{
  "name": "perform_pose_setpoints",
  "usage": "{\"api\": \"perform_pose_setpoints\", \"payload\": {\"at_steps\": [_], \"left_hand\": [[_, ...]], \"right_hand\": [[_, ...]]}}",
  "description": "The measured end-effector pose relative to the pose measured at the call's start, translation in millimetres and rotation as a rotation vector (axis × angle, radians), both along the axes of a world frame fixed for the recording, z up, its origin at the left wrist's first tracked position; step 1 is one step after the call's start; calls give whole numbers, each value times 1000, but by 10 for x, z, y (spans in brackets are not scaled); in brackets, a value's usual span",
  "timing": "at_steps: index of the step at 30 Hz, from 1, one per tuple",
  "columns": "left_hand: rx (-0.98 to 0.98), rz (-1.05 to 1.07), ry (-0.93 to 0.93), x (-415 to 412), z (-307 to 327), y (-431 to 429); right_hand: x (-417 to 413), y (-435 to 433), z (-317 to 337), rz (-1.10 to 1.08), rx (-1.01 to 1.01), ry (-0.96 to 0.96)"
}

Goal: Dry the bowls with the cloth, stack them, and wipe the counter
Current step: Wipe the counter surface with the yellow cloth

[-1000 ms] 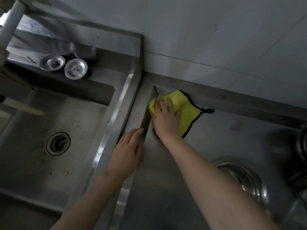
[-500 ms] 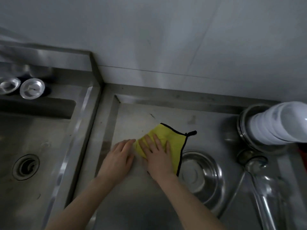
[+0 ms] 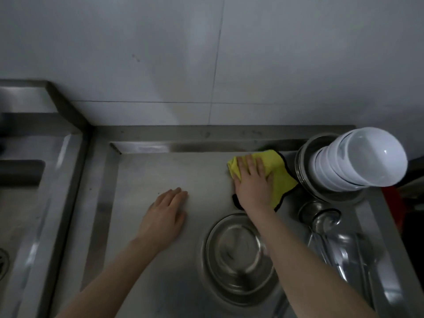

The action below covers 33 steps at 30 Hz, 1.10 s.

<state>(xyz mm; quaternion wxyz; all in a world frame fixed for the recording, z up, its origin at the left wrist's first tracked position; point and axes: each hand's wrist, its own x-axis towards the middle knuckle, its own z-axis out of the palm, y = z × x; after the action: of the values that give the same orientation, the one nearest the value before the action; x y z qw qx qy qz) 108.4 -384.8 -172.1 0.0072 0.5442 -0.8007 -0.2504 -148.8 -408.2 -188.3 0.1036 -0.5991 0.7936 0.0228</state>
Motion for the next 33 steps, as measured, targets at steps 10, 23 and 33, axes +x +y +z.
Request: {"api": "perform_pose_setpoints", "payload": {"at_steps": [10, 23, 33], "left_hand": [[-78, 3, 14, 134, -14, 44], [-69, -50, -4, -141, 70, -47], [-80, -31, 30, 19, 41, -100]], "right_hand": [[1038, 146, -94, 358, -96, -91], [-112, 127, -87, -23, -172, -90], [102, -745, -136, -173, -391, -134]]}}
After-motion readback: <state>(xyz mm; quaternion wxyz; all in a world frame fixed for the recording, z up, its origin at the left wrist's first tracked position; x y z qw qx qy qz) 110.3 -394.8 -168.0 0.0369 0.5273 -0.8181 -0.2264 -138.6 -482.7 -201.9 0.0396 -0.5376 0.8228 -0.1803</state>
